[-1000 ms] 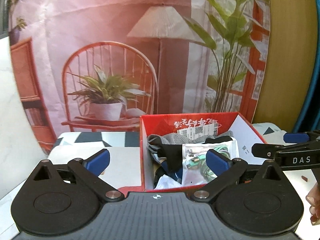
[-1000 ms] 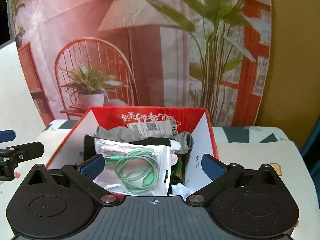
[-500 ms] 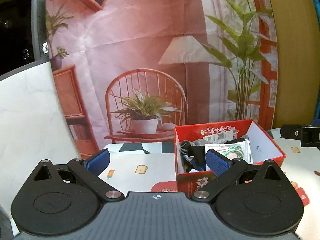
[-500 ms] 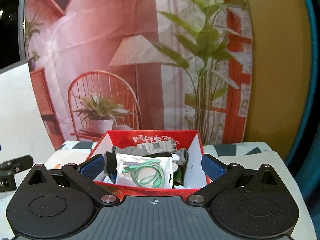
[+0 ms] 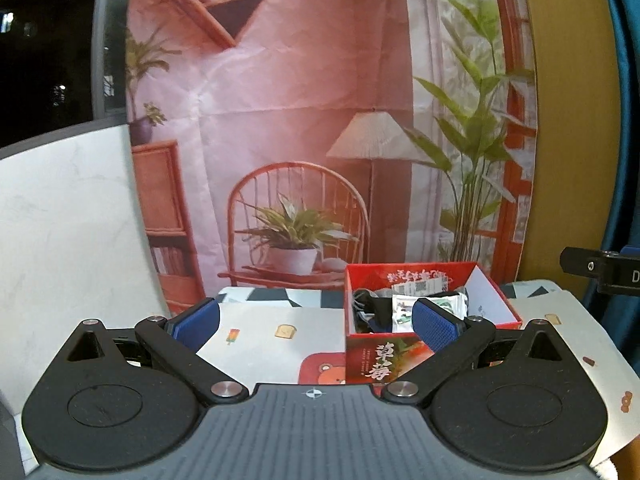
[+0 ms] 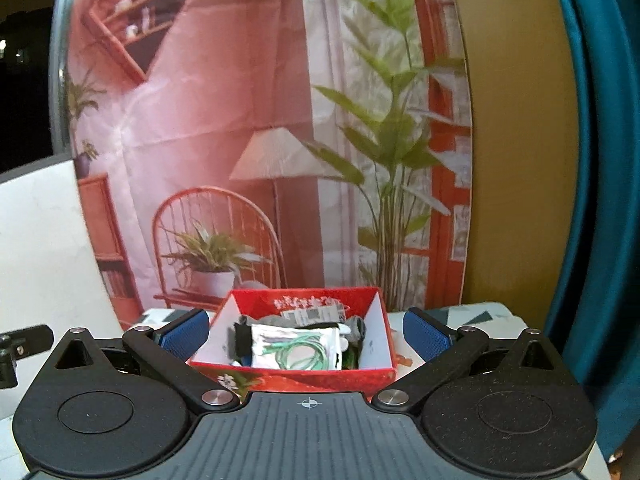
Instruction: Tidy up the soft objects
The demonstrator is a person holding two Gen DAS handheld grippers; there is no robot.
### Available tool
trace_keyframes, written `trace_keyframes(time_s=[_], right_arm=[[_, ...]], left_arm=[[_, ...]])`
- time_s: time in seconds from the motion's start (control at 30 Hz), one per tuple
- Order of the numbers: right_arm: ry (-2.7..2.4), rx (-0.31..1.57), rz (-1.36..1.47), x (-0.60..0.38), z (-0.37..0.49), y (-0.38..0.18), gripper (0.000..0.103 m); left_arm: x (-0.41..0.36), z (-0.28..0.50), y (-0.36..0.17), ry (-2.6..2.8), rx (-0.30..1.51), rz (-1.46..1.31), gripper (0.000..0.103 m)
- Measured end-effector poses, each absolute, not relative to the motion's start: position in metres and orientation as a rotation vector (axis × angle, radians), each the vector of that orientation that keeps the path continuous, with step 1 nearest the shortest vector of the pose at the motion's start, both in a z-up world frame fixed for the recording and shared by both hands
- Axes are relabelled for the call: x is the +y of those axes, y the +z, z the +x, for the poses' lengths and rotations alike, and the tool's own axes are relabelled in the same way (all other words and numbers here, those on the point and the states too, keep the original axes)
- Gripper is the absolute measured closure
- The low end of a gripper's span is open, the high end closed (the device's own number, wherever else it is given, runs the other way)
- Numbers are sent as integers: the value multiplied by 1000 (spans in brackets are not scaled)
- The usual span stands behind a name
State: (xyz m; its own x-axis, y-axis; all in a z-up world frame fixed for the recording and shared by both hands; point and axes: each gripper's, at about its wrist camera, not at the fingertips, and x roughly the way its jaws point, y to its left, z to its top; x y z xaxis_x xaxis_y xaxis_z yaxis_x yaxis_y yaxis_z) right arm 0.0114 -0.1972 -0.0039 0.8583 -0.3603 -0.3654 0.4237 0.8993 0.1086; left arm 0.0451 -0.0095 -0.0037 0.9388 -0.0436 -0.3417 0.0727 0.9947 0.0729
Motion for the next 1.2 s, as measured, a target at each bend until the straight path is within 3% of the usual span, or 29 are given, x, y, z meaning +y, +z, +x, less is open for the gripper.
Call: trace_keyframes(time_s=[0.37, 1.2], right_arm=[[-386, 339, 150, -167, -22, 14, 0], [-393, 343, 149, -162, -34, 6, 0]], left_arm=[[6, 6, 0, -25, 301, 44, 0], [11, 7, -5, -31, 306, 15, 0]])
